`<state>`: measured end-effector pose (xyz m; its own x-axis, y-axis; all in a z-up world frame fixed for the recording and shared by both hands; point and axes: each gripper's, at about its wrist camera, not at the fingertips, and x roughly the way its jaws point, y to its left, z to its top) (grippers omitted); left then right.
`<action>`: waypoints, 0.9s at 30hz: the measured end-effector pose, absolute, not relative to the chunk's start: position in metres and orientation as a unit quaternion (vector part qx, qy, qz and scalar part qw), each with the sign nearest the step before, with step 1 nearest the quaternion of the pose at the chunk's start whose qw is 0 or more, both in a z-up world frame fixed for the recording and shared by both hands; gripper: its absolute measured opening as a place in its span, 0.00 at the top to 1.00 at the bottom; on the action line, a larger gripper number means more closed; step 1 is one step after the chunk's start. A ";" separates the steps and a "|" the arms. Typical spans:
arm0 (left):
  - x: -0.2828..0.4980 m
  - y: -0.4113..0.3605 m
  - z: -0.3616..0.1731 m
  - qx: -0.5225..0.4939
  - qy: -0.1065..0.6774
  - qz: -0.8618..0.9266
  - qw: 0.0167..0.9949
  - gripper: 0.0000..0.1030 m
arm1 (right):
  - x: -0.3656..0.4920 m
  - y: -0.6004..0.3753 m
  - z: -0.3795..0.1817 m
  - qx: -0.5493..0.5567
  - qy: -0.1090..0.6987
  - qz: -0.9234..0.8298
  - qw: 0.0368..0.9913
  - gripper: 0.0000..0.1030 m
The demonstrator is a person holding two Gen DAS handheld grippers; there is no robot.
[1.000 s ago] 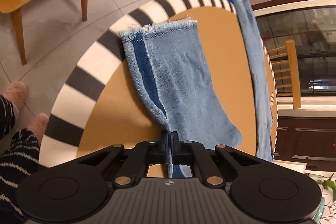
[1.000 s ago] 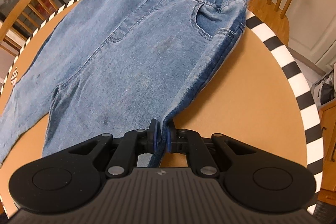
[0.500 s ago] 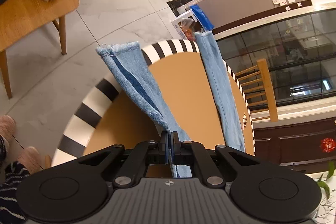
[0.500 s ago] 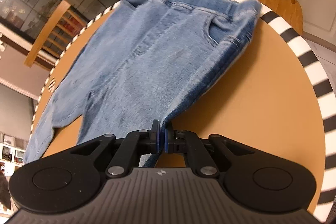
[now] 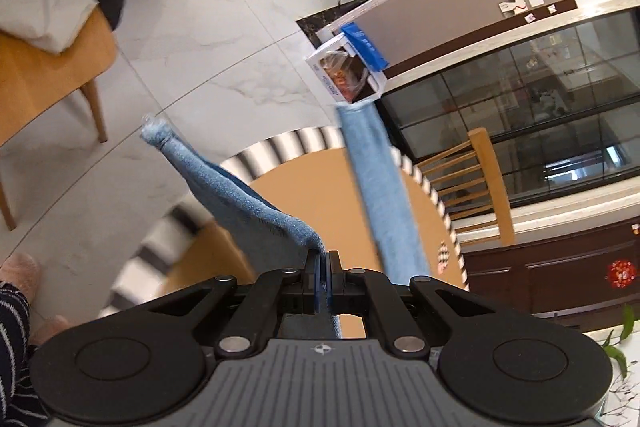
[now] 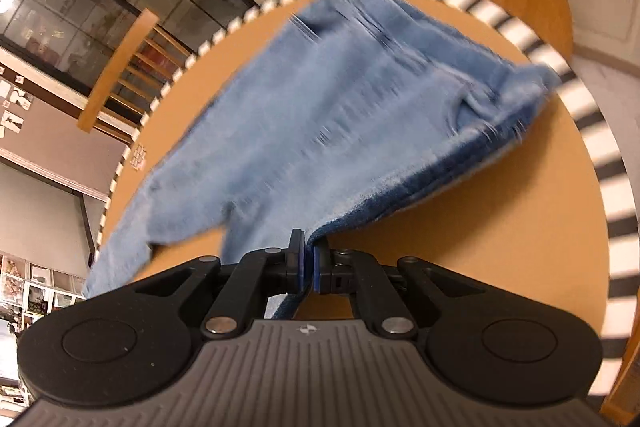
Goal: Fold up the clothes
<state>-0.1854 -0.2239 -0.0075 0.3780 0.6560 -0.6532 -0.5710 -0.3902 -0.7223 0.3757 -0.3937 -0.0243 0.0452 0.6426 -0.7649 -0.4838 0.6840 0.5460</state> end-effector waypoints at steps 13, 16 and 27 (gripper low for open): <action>-0.119 -0.012 0.044 -0.584 0.027 0.525 0.619 0.97 | 0.406 -0.210 0.037 -0.031 0.536 0.352 0.767 0.96; -0.109 0.031 0.030 -0.602 0.058 0.521 0.602 0.97 | 0.417 -0.168 0.032 -0.053 0.543 0.319 0.775 0.96; -0.091 0.127 -0.016 -0.657 0.171 0.492 0.545 0.97 | 0.438 -0.045 -0.036 -0.139 0.568 0.233 0.777 0.94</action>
